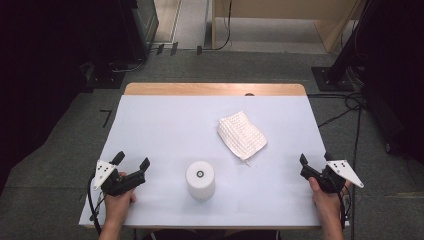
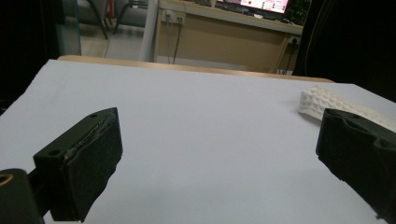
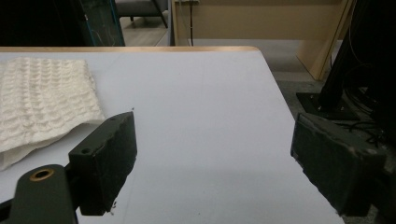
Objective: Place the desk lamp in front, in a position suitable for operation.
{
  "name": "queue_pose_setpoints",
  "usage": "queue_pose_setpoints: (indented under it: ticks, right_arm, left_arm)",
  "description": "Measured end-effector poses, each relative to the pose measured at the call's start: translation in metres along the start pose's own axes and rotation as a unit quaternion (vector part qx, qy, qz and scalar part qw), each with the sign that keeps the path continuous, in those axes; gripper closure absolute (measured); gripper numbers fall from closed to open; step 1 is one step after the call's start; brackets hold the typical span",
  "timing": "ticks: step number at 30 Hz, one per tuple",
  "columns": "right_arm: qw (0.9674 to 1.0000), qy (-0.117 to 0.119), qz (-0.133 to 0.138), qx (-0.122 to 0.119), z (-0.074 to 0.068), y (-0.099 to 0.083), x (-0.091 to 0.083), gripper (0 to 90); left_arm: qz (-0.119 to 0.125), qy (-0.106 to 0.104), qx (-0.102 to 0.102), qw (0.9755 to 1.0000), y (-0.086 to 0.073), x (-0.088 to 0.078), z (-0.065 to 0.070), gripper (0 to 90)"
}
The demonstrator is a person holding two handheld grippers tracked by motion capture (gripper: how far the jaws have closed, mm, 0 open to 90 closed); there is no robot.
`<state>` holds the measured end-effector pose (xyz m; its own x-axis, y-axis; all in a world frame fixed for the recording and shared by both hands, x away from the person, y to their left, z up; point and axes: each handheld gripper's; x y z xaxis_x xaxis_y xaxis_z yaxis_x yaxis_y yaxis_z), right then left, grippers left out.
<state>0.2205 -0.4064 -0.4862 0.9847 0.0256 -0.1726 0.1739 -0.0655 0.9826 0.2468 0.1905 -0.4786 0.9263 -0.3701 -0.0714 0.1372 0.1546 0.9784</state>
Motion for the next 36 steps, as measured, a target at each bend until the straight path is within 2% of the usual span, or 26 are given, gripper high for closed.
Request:
queue_pose_setpoints:
  ticks: [3, 6, 8, 10, 14, 19, 21, 24, 27, 28, 29, 31, 32, 36]
  right_arm:
    - [1.0000, 0.003, -0.005, -0.006, -0.001, 0.000, 0.001, 15.0]
    - [0.9998, 0.002, -0.006, -0.018, -0.004, -0.001, 0.002, 15.0]
    - [0.9997, 0.003, -0.008, -0.024, -0.005, -0.001, 0.002, 15.0]
    - [0.9996, 0.001, -0.008, -0.026, -0.006, -0.001, 0.002, 15.3]
    - [0.9993, 0.002, -0.010, -0.036, -0.008, -0.002, 0.003, 15.7]
    - [0.9993, 0.005, -0.014, -0.034, -0.008, -0.002, 0.004, 16.0]
    - [0.9995, 0.003, -0.015, -0.029, -0.008, -0.001, 0.005, 16.6]
    - [0.9992, -0.001, -0.018, -0.036, -0.009, -0.002, 0.005, 16.9]
    - [0.9990, -0.002, -0.021, -0.040, -0.010, -0.002, 0.005, 17.0]
    - [0.9990, -0.002, -0.020, -0.040, -0.010, -0.002, 0.005, 17.1]
    - [0.9990, -0.002, -0.020, -0.040, -0.010, -0.002, 0.006, 17.2]
    - [0.9990, -0.002, -0.021, -0.039, -0.010, -0.002, 0.006, 17.4]
    - [0.9990, -0.002, -0.022, -0.039, -0.010, -0.002, 0.006, 17.5]
    - [0.9989, -0.002, -0.024, -0.040, -0.010, -0.002, 0.006, 17.7]
  left_arm:
    - [0.001, -0.003, -0.015, 0.9999, 0.003, 0.002, -0.001, 0.9]
    - [-0.003, -0.027, -0.024, 0.9994, 0.008, 0.002, 0.000, 1.0]
    - [0.003, -0.038, -0.028, 0.9989, 0.010, 0.001, 0.002, 0.9]
    - [0.005, -0.038, -0.029, 0.9989, 0.010, 0.001, 0.003, 0.9]
    - [-0.007, -0.045, -0.019, 0.9988, 0.013, 0.004, 0.010, 0.9]
    - [0.000, -0.067, -0.033, 0.9972, 0.019, 0.004, 0.019, 1.0]
    - [-0.003, -0.073, -0.032, 0.9968, 0.020, 0.004, 0.024, 1.0]
    - [-0.004, -0.082, -0.035, 0.9960, 0.021, 0.004, 0.033, 1.0]
    - [-0.008, -0.095, -0.028, 0.9951, 0.022, 0.004, 0.042, 1.0]
    - [-0.009, -0.104, -0.032, 0.9940, 0.023, 0.004, 0.044, 1.0]
    - [-0.009, -0.123, -0.049, 0.9912, 0.025, 0.003, 0.044, 1.0]
    - [-0.007, -0.143, -0.077, 0.9867, 0.028, 0.002, 0.044, 1.0]
    - [-0.006, -0.145, -0.085, 0.9858, 0.028, 0.002, 0.045, 1.0]
    - [-0.012, -0.147, -0.070, 0.9866, 0.027, 0.003, 0.052, 1.0]
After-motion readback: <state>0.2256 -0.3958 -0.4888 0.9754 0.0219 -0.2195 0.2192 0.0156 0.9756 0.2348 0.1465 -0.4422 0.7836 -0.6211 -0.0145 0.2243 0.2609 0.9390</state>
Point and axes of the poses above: each handheld gripper's, and its own axes: x roughly forward along the jaws, y roughly out of its top, z roughly to its right, and after that the axes turned 8 degrees about z, right-handed
